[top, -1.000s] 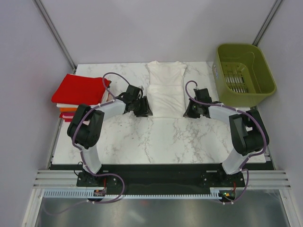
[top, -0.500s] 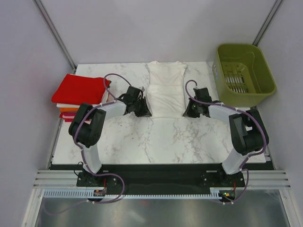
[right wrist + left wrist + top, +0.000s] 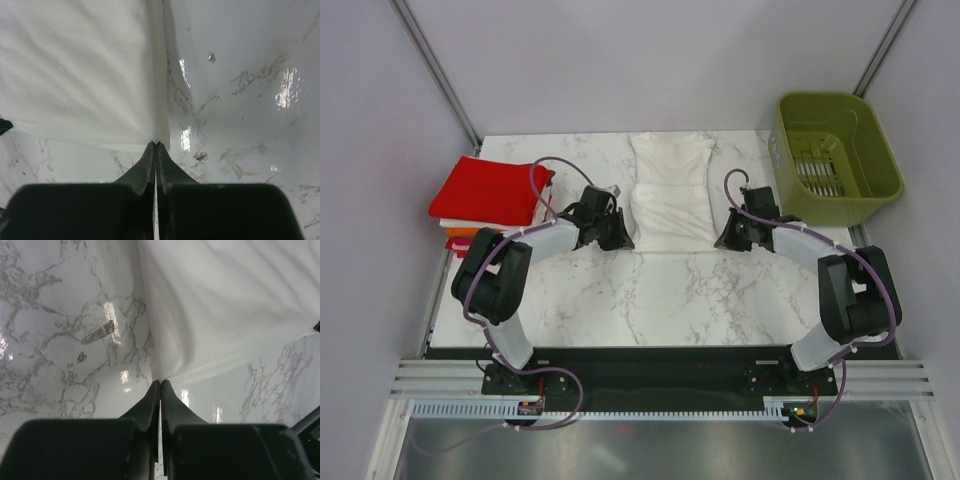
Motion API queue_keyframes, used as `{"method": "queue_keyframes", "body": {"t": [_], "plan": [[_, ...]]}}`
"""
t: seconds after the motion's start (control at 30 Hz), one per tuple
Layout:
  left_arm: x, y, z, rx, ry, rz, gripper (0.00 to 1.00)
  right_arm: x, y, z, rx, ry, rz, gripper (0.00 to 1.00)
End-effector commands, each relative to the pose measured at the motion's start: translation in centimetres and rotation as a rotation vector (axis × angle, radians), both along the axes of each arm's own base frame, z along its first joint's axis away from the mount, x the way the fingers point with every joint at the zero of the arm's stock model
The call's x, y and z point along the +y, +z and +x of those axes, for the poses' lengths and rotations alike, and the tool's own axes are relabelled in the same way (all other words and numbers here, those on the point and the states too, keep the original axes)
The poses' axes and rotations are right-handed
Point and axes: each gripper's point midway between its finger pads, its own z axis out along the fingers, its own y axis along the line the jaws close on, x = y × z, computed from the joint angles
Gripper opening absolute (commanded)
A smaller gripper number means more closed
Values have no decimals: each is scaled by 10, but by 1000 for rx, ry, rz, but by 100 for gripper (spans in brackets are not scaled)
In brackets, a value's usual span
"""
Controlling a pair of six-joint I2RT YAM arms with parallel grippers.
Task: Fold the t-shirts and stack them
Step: Fold the tshirt
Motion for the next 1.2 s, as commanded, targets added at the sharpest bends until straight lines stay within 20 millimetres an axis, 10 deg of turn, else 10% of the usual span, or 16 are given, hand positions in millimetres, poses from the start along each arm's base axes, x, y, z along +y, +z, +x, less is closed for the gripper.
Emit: {"method": "queue_keyframes", "body": {"t": [0.0, 0.2, 0.67, 0.93, 1.17], "plan": [[19, -13, -15, 6, -6, 62, 2, -11, -9, -15, 24, -12, -37, 0], [15, -6, -45, 14, -41, 11, 2, 0, -6, -38, 32, 32, 44, 0], [5, 80, -110, -85, -128, -163, 2, 5, 87, -95, -177, 128, 147, 0], [1, 138, -112, -119, -127, -228, 2, 0, 153, -76, -310, 100, 123, 0], [-3, 161, -75, -136, -82, -228, 2, 3, 160, -29, -282, 76, 86, 0]]}}
